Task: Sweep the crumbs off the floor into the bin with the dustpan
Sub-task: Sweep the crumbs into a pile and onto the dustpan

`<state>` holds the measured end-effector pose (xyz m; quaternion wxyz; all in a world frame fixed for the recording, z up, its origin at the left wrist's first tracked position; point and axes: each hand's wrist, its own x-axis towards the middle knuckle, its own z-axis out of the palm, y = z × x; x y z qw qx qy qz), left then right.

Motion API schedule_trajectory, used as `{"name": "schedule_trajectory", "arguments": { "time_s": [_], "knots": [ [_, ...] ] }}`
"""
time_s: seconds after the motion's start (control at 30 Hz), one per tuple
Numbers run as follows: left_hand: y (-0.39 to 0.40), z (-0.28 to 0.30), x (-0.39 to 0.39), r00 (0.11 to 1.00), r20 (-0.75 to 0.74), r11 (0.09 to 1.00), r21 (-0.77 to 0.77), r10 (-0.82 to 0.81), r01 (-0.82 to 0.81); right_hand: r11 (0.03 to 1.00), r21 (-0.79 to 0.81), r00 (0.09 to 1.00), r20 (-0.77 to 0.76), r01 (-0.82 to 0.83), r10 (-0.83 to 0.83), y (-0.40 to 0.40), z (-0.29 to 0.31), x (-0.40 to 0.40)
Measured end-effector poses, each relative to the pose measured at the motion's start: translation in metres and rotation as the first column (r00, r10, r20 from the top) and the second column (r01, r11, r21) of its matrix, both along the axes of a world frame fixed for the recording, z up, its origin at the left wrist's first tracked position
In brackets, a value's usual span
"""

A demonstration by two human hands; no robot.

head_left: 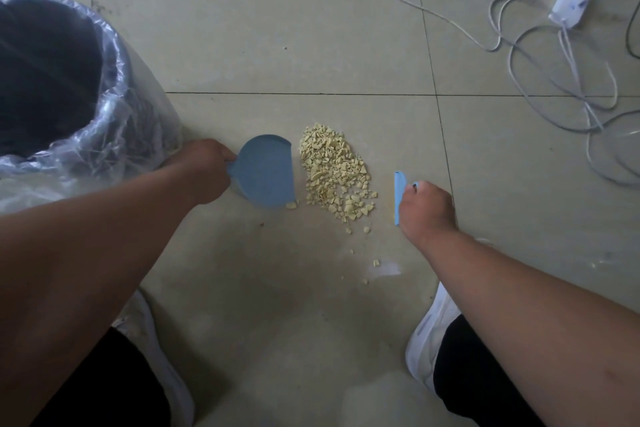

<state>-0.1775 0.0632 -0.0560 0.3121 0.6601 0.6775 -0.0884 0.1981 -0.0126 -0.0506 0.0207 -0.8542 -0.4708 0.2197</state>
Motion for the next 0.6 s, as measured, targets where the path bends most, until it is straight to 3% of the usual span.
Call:
{"name": "schedule_trajectory", "arguments": {
  "time_s": [0.33,0.6],
  "knots": [
    [-0.001,0.000,-0.007,1.000,0.012,1.000,0.019,0.014,-0.015,0.993,0.087,0.980,-0.187,0.083,-0.065,0.007,0.008,-0.021],
    [-0.005,0.018,0.004,0.998,0.054,0.999,0.045,-0.009,0.006,0.993,0.062,0.994,-0.041,0.100,-0.097,-0.039,0.018,0.012]
  ]
}}
